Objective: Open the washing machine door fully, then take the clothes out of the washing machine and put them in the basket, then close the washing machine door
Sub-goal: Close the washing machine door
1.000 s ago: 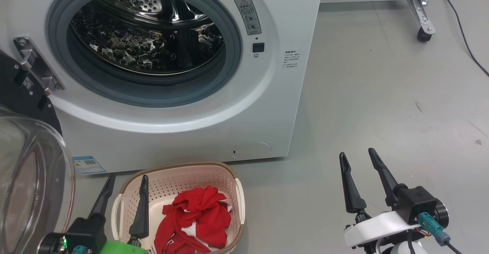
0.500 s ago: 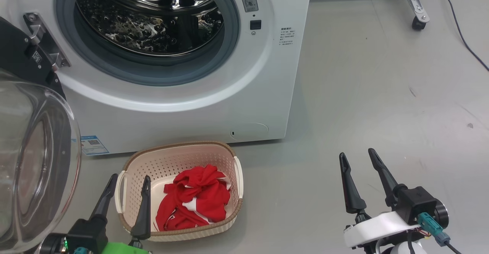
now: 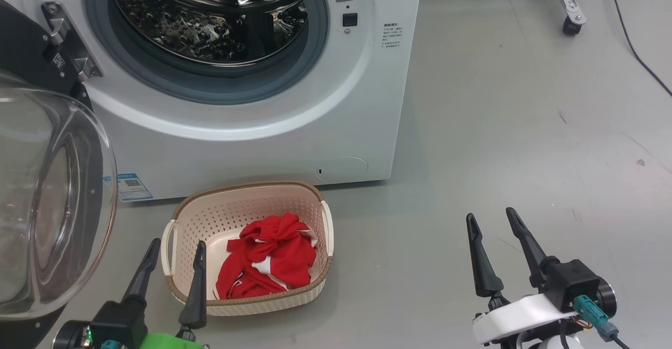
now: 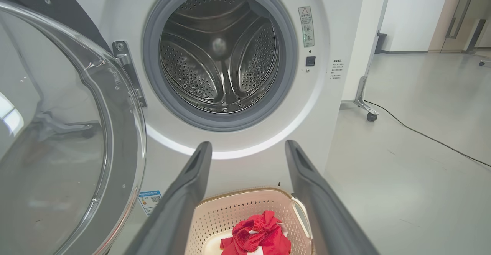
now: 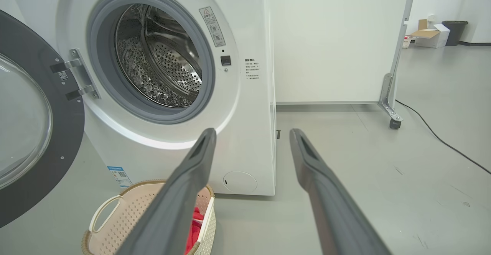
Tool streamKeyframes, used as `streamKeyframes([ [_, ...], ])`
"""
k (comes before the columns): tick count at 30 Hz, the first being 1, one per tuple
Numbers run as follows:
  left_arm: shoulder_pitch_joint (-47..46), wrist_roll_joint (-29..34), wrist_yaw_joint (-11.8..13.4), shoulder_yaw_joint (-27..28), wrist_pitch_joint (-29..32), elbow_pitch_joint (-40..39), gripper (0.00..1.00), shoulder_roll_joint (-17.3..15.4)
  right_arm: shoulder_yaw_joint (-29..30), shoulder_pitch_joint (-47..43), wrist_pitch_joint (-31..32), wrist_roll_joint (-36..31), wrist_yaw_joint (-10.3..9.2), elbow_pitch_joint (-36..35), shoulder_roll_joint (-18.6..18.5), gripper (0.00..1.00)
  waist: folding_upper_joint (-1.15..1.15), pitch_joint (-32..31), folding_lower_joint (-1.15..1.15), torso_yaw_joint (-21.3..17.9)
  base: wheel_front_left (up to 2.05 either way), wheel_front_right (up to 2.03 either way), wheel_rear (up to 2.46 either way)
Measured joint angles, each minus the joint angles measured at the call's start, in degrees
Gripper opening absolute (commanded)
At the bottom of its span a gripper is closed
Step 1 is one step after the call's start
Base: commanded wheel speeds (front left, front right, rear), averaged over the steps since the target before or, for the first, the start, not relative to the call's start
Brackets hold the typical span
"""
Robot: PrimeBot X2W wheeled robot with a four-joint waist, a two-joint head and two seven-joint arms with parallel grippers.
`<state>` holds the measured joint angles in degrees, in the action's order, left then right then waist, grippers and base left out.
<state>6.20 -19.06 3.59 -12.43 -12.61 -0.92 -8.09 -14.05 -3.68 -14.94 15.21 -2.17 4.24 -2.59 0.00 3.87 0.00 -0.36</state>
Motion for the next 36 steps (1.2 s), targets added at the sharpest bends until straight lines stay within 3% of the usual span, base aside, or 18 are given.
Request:
streamKeyframes([
  [21, 0.25, 0.01, 0.23, -0.1, 0.02, -0.32, 1.0, 0.0, 0.09, -0.12, 0.0, 0.0, -0.01, 0.03, 0.0, 1.0, 0.0, -0.11, 0.0, 0.39, -0.03, 0.03, 0.0],
  [36, 0.23, 0.01, 0.23, -0.65, 0.26, -0.45, 1.0, 0.15, 1.51, -0.32, 0.0, -0.03, -0.09, -0.09, 0.03, 1.0, 0.0, 0.38, 0.0, 3.8, 0.0, 0.0, 0.0],
])
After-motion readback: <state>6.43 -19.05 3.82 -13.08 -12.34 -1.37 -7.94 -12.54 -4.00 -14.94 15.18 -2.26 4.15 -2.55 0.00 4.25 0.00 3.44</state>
